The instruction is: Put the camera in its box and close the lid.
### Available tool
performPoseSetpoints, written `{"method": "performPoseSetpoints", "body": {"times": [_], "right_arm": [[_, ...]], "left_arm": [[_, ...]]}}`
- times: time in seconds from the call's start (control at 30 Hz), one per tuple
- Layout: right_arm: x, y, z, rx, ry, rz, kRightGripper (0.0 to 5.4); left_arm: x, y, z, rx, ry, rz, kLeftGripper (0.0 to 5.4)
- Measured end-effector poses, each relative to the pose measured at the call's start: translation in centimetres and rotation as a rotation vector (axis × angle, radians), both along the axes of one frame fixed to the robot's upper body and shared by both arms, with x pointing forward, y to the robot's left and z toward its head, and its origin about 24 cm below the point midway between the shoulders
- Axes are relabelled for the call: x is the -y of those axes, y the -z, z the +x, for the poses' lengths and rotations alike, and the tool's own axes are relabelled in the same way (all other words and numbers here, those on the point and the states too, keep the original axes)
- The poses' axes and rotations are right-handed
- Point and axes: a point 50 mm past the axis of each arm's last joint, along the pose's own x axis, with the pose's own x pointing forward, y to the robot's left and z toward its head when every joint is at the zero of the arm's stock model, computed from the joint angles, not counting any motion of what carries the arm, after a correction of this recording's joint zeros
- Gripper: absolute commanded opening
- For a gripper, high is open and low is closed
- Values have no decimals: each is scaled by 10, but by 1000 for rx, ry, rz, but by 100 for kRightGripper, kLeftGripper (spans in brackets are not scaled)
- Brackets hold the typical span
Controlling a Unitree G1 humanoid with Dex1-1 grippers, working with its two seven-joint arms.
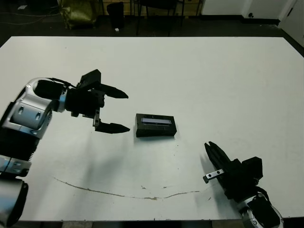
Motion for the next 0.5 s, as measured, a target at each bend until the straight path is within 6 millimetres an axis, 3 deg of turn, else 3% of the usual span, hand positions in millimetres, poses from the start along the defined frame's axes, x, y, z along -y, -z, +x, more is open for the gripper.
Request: {"method": "performPoseSetpoints", "body": {"times": [0.5], "right_arm": [[1, 3, 0, -13, -11, -3, 0]], "left_arm": [[9, 19, 10, 28, -49, -27, 536]]}}
